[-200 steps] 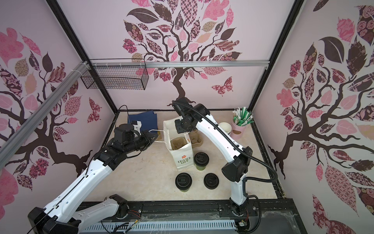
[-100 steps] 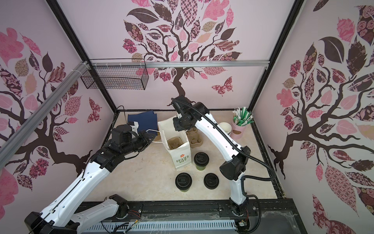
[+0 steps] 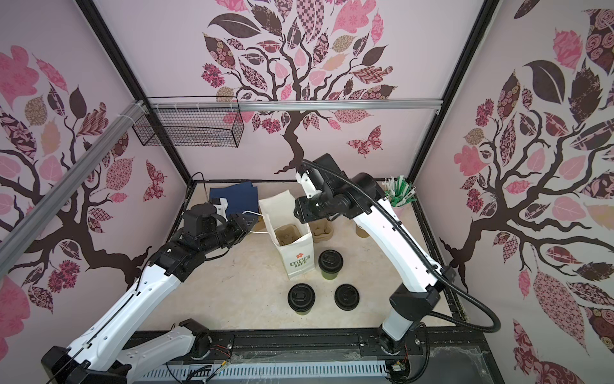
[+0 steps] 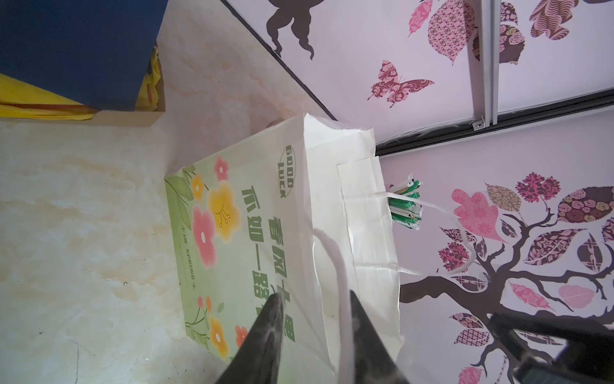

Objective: Pack the takeout coffee
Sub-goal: 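Move the right gripper toward the lidded green cups nearest the robot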

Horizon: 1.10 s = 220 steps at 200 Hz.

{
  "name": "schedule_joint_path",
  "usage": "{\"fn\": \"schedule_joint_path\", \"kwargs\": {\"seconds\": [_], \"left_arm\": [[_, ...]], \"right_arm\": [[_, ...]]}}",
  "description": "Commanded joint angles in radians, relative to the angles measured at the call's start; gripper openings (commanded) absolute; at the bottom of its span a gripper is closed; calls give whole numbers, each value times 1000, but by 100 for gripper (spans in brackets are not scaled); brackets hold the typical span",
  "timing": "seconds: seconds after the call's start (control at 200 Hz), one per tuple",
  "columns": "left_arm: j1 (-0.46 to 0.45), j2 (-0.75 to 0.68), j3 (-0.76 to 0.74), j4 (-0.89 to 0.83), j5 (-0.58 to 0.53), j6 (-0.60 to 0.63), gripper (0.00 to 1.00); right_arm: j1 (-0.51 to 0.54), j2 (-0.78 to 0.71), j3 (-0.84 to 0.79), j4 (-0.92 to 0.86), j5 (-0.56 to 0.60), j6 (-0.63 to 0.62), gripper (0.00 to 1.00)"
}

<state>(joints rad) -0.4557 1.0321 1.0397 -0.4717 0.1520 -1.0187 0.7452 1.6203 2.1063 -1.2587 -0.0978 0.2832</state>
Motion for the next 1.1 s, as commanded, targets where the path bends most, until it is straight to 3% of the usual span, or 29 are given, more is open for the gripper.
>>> {"fn": "schedule_joint_path", "kwargs": {"seconds": [0.0, 0.075, 0.39, 0.755, 1.095], "left_arm": [[7, -11, 13, 39, 16, 21, 34], [11, -18, 15, 34, 21, 28, 36], [17, -93, 6, -45, -59, 24, 42], [18, -180, -16, -125, -139, 1, 50], [17, -198, -26, -147, -138, -12, 52]], "right_arm": [[84, -97, -123, -64, 59, -24, 45], [209, -144, -228, -69, 137, -5, 49], [541, -245, -617, 43, 197, 184, 63], [554, -179, -831, 160, 245, 250, 89], [525, -120, -830, 219, 275, 303, 87]]}}
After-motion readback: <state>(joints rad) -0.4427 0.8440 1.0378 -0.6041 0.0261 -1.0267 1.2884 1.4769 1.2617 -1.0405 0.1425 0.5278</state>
